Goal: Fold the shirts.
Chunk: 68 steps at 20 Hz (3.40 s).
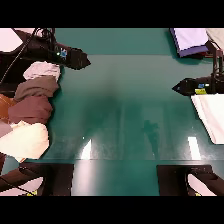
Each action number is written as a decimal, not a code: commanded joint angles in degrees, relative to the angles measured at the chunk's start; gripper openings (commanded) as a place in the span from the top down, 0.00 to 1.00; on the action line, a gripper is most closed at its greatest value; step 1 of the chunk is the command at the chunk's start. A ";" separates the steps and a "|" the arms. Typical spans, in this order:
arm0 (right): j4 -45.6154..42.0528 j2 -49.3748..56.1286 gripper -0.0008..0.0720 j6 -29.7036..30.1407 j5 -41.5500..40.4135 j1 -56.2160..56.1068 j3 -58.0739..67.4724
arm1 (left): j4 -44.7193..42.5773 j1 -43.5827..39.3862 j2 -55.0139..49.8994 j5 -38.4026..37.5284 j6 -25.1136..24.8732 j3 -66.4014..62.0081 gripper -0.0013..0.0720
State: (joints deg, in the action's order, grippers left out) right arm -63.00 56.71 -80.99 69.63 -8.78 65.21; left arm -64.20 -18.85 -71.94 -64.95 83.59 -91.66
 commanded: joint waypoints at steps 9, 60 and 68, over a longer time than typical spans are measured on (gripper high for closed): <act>0.04 -0.04 0.97 0.00 0.00 -0.07 0.07 | -19.89 0.15 -0.28 12.50 1.01 0.00 0.23; -4.52 -0.33 0.97 -0.07 3.48 0.04 36.98 | -17.33 -25.77 -11.21 -2.97 -0.96 -10.08 0.16; -4.52 -0.39 0.97 -0.07 4.55 0.04 36.83 | -10.29 6.10 -11.08 -10.97 5.33 -0.55 0.16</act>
State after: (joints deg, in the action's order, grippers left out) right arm -67.53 56.36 -81.03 73.65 -8.75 102.00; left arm -80.07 -21.89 -82.91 -74.08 87.66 -96.90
